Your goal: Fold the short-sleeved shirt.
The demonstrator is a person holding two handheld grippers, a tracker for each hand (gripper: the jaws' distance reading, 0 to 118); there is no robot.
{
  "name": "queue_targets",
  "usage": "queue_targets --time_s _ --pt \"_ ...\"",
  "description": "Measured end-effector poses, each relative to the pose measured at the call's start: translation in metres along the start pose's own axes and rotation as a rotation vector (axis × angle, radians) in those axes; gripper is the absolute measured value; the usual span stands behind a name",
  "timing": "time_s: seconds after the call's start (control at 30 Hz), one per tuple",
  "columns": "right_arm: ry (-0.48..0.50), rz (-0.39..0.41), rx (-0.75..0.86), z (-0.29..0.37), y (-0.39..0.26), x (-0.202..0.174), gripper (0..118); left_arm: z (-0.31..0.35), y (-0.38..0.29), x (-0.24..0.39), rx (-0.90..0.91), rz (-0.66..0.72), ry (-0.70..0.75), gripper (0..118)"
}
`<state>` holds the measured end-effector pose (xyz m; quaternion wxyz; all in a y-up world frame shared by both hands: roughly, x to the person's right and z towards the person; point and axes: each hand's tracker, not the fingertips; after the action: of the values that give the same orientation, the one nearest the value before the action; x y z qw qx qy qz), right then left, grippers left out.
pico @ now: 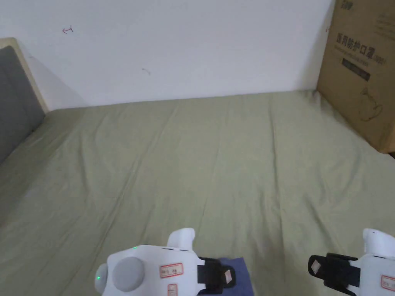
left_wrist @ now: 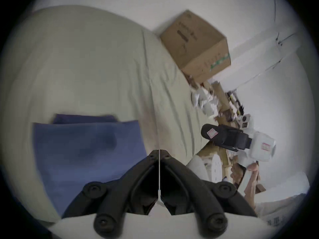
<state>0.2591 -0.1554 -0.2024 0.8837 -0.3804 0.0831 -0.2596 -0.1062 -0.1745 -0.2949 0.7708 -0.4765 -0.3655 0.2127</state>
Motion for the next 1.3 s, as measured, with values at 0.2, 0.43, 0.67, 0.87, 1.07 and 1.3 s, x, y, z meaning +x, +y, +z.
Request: queue_targets --time_s 0.2,0.43,0.67,0.87,1.07,1.3 --pt "0.083 0.238 -0.100 -0.042 -0.002 -0.082 0 0.087 -0.028 -0.058 0.131 0.124 0.039 1" --pt "0.082 0.376 -0.353 -0.141 -0.040 -0.116 0 0.120 -0.076 -0.112 0.198 0.280 0.031 1" --pt "0.020 0.321 -0.442 -0.178 -0.052 -0.102 0 0.116 -0.090 -0.136 0.198 0.317 0.024 1" --pt "0.026 0.324 -0.444 -0.174 -0.051 -0.101 0 0.093 -0.073 -0.158 0.121 0.364 -0.059 108" --pt "0.034 0.304 -0.439 -0.172 -0.052 -0.100 0 0.049 -0.051 -0.179 0.093 0.420 -0.195 108" --pt "0.049 0.276 -0.437 -0.174 -0.052 -0.095 0 -0.004 -0.041 -0.189 -0.009 0.477 -0.349 93"
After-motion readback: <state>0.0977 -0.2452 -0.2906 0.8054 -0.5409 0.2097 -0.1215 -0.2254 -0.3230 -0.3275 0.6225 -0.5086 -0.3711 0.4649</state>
